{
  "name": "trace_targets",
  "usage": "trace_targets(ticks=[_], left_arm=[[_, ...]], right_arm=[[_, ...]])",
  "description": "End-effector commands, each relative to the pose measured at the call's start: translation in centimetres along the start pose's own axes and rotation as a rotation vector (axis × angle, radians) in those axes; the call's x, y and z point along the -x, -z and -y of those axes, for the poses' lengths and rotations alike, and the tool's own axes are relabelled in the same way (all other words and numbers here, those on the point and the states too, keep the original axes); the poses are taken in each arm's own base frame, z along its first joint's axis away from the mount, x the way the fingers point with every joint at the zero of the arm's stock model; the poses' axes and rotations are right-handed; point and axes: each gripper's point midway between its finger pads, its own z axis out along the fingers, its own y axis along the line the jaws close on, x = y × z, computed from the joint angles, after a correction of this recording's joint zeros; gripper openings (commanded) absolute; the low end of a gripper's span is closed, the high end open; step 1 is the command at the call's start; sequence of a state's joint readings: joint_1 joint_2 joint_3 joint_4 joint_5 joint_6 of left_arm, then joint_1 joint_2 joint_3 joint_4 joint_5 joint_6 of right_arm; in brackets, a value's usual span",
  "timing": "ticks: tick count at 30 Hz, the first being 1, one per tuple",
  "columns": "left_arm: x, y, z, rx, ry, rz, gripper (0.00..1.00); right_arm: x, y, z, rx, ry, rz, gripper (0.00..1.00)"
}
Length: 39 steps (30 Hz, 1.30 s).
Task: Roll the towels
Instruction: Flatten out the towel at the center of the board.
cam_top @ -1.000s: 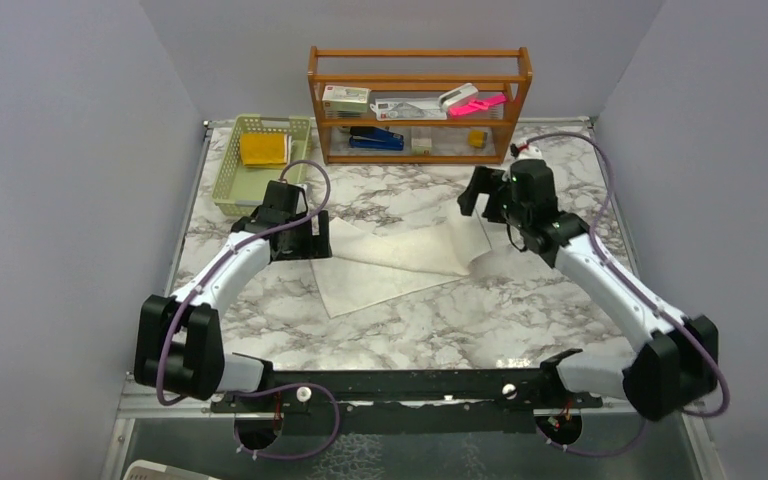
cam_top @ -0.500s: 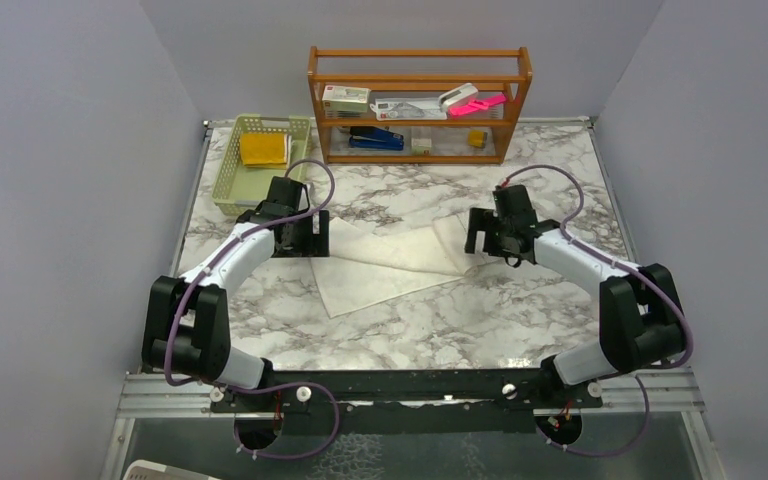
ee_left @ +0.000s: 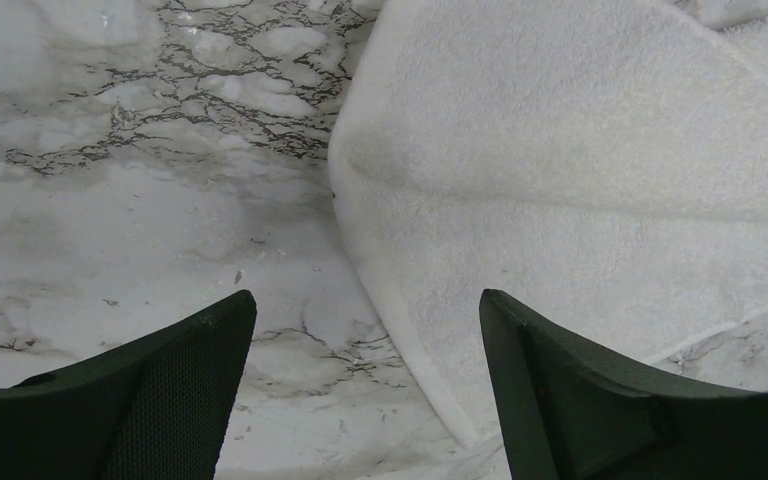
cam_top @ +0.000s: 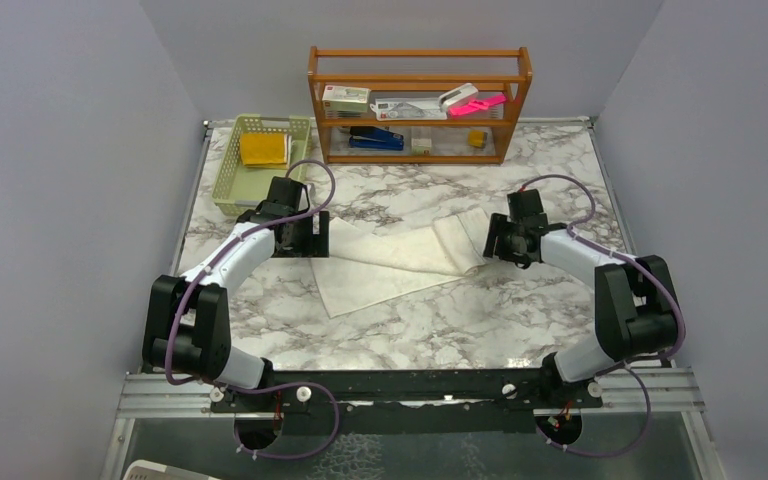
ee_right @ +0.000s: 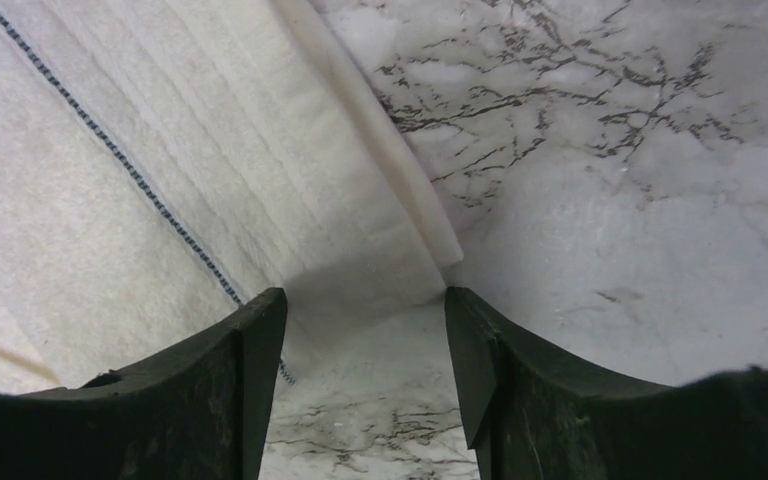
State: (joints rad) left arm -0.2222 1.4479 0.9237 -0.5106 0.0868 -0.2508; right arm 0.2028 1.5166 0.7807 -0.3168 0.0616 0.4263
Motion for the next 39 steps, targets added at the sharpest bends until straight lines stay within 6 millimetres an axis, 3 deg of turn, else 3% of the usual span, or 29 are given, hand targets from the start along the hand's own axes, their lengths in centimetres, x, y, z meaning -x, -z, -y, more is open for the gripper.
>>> trace_targets(ticks=[1, 10, 16, 17, 20, 23, 28, 31, 33, 36, 39], left_arm=[[0.2, 0.2, -0.1, -0.007, -0.012, 0.004, 0.85], [0.2, 0.1, -0.1, -0.011, -0.013, 0.001, 0.85], [0.3, 0.1, -0.1, -0.012, -0.013, 0.001, 0.85], [0.3, 0.0, 0.0, -0.013, -0.013, 0.001, 0.85], [0.3, 0.0, 0.0, -0.018, -0.014, -0.001, 0.85], [0.4, 0.0, 0.1, -0.021, -0.016, -0.002, 0.85], [0.7, -0.1, 0.3, -0.031, -0.018, -0.003, 0.85], [0.9, -0.1, 0.5, -0.047, -0.021, -0.005, 0.85], [1.2, -0.2, 0.7, -0.055, -0.022, -0.005, 0.85], [1.7, -0.3, 1.0, -0.066, -0.017, -0.003, 0.85], [2.2, -0.4, 1.0, -0.062, -0.01, 0.001, 0.85]], right_arm=[[0.3, -0.6, -0.7, 0.038, -0.027, 0.006, 0.58], [0.4, -1.0, -0.3, 0.026, -0.047, 0.015, 0.46], [1.2, -0.1, -0.2, 0.022, -0.043, 0.039, 0.11], [1.4, 0.2, -0.2, 0.02, -0.04, 0.042, 0.1], [1.9, 1.5, -0.1, 0.012, -0.032, 0.051, 0.01], [2.2, 3.5, 0.4, -0.003, -0.033, 0.062, 0.01], [3.6, 8.2, 3.2, -0.086, -0.068, 0.144, 0.01], [6.9, 11.4, 3.9, -0.124, -0.088, 0.258, 0.01], [10.1, 12.4, 2.7, -0.081, -0.114, 0.33, 0.01], [15.7, 11.0, -1.4, 0.069, -0.163, 0.393, 0.01], [21.6, 7.4, -6.4, 0.243, -0.206, 0.393, 0.05]])
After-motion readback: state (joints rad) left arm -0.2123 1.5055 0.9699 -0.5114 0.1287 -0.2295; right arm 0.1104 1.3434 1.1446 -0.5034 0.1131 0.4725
